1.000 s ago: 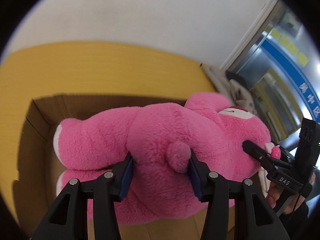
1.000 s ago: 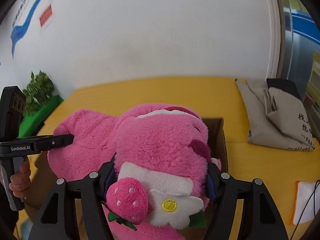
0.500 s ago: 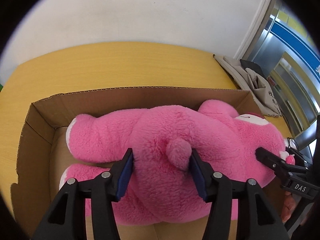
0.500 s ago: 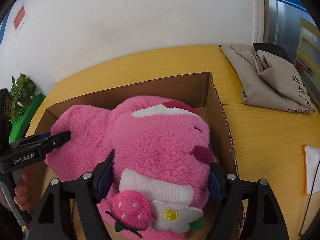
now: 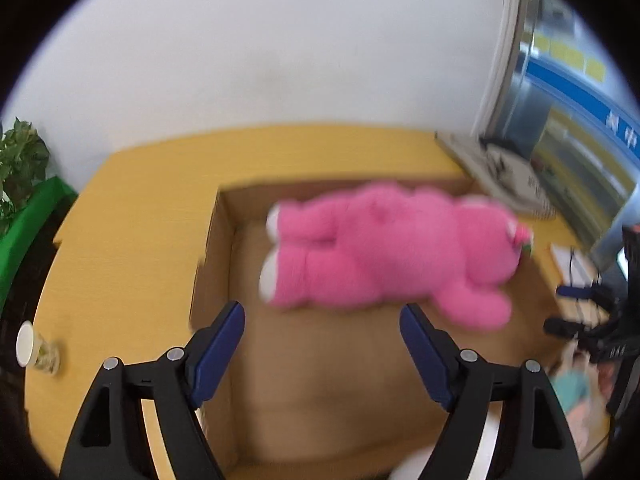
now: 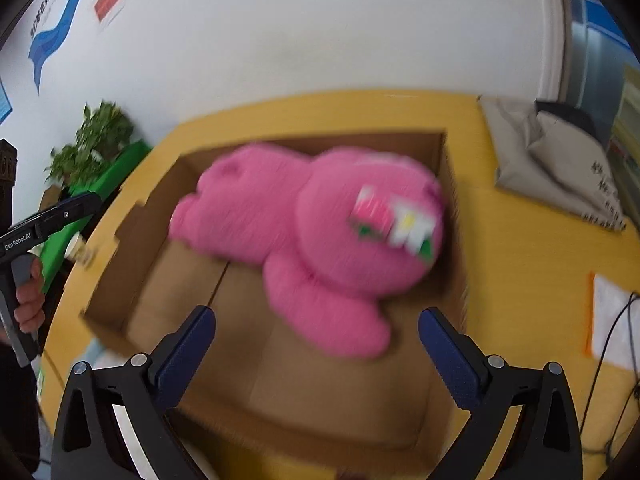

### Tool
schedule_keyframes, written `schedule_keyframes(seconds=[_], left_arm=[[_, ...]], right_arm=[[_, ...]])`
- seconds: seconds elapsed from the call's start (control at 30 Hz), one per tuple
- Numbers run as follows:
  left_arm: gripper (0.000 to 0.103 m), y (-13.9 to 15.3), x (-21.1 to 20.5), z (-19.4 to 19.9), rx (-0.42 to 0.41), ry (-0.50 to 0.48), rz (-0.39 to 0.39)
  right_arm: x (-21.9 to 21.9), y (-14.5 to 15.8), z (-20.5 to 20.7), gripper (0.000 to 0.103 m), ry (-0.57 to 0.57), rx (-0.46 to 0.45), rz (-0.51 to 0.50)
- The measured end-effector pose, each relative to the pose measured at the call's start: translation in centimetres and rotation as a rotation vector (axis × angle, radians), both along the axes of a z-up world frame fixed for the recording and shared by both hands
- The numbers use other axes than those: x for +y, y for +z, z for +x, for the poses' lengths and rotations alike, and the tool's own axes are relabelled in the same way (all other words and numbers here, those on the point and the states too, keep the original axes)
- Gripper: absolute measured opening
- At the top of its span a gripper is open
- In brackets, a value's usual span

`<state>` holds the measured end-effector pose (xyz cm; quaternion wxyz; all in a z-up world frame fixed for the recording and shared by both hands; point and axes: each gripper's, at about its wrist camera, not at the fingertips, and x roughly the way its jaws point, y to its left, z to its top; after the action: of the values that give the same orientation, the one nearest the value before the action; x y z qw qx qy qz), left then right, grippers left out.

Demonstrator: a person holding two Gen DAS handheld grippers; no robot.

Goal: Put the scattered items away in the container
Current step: 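Lower the pink bear into the box and open both grippers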

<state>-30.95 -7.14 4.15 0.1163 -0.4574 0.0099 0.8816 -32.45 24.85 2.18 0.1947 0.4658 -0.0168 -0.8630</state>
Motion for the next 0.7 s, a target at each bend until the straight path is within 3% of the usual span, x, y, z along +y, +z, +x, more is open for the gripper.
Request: schedule_keyframes(seconds=[0.07,0.2,0.27,0.53,0.63,0.7], left_arm=[[0.08,-2.3,-0.9,0.5,-0.095,-0.027,0.018],[0.078,-5.5,-1.4,1.0,-0.207,-0.014,0.016],[0.078,-6.8,-1.8,1.5,-0.274,-0.026,0.083],[0.078,-6.1,-1.7,4.2,-0.186,-0.028,0.036],[0.078,-2.4,-1.8,6.7,-0.037,-0.022,0.055],[0.079,0.6,-1.7,9.5,0.096,0.004,0.015]], right_arm=[[-0.9,-1.6,1.4,0.103,-0.001,-0.036,0.041],[-2.0,-4.3,3.3,0.102,-0.045,-0.184,0.105],[-2.5,-4.2,4.8,0.102,-0.041,-0.127,0.14],[-4.6,-4.7,8.7,0.103,-0.02,-0.016,0.306],[-3.9,-3.5,9.7,0.103,-0.084,0.029,0.266],[-3.1,-1.8,10.8,0.103,-0.134,0.077,0.219]])
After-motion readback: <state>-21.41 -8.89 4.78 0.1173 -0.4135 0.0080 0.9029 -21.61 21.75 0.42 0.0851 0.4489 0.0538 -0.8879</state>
